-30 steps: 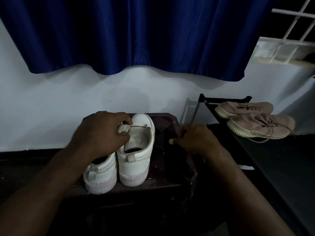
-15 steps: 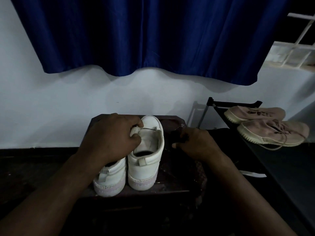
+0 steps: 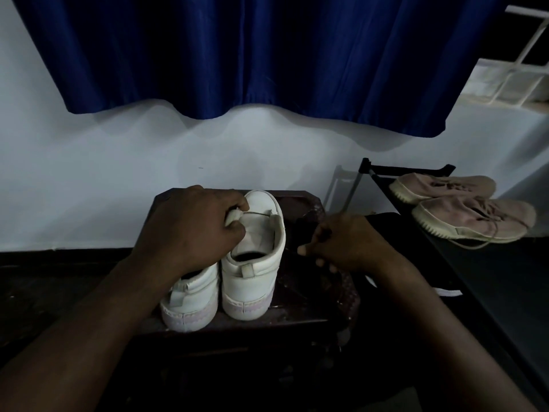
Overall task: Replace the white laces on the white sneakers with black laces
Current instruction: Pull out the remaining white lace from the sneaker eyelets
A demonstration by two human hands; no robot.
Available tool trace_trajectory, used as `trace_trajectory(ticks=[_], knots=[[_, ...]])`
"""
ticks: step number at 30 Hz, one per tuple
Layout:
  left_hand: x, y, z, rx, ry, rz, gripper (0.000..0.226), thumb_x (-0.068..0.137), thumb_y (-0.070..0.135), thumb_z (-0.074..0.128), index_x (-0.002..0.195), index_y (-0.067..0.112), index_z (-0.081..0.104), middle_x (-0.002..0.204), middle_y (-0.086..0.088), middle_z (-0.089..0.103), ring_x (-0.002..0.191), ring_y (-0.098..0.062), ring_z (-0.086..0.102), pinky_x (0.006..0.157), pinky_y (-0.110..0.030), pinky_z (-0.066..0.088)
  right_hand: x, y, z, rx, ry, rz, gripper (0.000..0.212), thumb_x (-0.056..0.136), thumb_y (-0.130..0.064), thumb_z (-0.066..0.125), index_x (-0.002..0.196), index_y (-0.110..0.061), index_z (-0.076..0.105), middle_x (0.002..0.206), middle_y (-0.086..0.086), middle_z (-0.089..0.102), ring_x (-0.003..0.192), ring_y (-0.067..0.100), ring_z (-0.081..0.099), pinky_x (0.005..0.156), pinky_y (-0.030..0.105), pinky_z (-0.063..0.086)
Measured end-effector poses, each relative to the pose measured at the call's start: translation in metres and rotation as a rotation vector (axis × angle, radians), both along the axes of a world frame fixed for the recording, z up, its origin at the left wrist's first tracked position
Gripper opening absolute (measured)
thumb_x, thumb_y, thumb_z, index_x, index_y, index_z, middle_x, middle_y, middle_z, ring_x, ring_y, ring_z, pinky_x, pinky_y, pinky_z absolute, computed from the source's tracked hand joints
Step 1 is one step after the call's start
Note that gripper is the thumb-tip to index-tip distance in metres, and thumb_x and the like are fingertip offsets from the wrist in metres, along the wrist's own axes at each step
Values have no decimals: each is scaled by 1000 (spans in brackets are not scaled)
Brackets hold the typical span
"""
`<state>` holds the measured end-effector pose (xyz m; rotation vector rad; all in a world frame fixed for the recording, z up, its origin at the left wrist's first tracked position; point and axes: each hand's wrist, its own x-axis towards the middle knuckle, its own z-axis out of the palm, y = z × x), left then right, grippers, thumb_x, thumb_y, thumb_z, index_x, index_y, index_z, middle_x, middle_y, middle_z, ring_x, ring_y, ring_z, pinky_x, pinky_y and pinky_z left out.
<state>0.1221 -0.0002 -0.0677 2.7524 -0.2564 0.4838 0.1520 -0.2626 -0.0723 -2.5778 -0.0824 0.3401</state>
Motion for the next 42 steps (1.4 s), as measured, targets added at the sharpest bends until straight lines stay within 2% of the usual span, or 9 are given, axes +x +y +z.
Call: trace_trajectory(ticks=[3,10,16,21,25,28,32,37,42], knots=[[-1,-1,1,-5,8,1,43,72,53,50,111,46,67,90,17,71,91,-16,64,82,-37,52,1,13,-6,-219,-124,72,40,67,-58,89,79,-25,69,79,-8,71,74,11,69,74,35,62],[-3,-2,3,-8,25,10,40,73,52,48,109,46,66,69,22,55,84,-15,62,80,-38,52,-8,33,-10,-309,-197,116,30,81,-38,75,106,-21,70,108,4,70,101,27,69,84,37,58],[-4,-3,4,-9,13,11,44,72,54,46,110,46,67,77,21,60,89,-14,63,81,-36,51,-7,43,-15,-319,-302,102,23,85,-38,66,95,-18,70,104,9,73,99,31,70,74,33,47],[-5,-5,5,-15,18,15,43,74,54,47,112,47,66,90,21,70,90,-12,63,82,-36,51,7,25,-9,27,-187,-8,19,85,-31,72,75,-15,77,73,2,75,69,15,70,69,33,58],[-7,-6,8,-28,35,21,41,75,53,49,112,46,66,96,22,72,91,-10,65,83,-37,52,4,8,3,693,15,-133,15,95,-14,68,80,-17,69,85,7,77,75,17,66,68,31,53],[-8,-6,7,-35,34,18,40,75,52,51,111,45,68,97,20,71,91,-10,64,84,-36,51,2,10,9,993,55,-118,11,100,-13,63,90,-16,66,88,9,76,73,18,68,66,27,52],[-7,-6,8,-219,42,-24,30,78,48,61,105,43,73,100,19,62,87,0,62,80,-27,49,-1,20,16,1106,-26,-68,6,100,-13,65,95,-13,70,86,9,74,66,15,63,59,24,49],[-11,-22,22,-542,-81,-51,15,88,23,76,100,32,78,88,17,73,83,1,66,75,-16,48,-2,27,19,1239,-34,-12,7,99,-5,64,99,-11,67,94,14,75,66,18,63,59,26,50],[-12,-30,24,-464,-11,-37,14,92,22,72,96,33,79,79,18,74,82,6,65,67,-3,42,-7,25,20,1216,-110,47,25,95,11,57,104,-5,75,105,15,78,77,23,76,70,28,59]])
